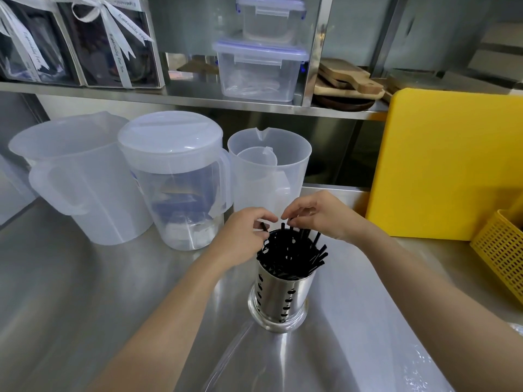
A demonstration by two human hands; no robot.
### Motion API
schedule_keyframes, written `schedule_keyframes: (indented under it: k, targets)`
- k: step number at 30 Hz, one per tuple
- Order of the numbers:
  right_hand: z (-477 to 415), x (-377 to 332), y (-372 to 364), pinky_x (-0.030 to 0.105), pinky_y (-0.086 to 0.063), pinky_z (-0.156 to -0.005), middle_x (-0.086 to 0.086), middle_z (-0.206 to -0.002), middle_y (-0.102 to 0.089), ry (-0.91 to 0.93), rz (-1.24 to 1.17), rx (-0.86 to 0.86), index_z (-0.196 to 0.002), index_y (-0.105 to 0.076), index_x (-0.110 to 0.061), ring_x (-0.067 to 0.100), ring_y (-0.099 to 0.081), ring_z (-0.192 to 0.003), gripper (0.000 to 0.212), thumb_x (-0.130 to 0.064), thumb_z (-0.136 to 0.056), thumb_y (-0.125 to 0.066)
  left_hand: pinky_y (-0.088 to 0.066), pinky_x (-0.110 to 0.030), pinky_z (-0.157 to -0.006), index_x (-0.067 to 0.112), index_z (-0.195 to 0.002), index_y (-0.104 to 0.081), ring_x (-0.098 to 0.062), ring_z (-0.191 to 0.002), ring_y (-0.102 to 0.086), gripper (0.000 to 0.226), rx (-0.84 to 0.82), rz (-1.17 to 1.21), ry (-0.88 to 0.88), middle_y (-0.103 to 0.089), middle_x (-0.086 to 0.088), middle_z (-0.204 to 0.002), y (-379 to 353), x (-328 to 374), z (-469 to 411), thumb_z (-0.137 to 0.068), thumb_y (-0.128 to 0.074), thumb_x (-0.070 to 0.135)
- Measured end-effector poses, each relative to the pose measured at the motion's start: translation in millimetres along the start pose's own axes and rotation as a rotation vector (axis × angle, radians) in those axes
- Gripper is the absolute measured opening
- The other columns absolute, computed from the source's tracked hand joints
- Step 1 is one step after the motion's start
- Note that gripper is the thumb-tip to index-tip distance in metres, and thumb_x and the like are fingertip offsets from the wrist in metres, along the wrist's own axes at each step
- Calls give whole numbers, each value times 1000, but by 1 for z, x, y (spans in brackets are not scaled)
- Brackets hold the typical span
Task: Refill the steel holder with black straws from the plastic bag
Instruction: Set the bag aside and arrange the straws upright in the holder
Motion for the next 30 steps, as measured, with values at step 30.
schedule_keyframes:
  k: [30]
  targets:
    - [19,-47,34,28,-56,-79,20,-85,-71,156,-193,222,-94,-63,-1,26,-69,-76,20,-1,-75,-70,-56,-39,-87,19,-80,-60,-20,-80,-71,18,48,119,-182,-72,-11,-88,25,64,-4,-77,-69,5]
Point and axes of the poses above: each hand's wrist, its own z-axis away from the middle knuckle, its own y-axis out of the back of the hand, x = y × z, the point moved 3 cm from there along -z, towards the middle knuckle
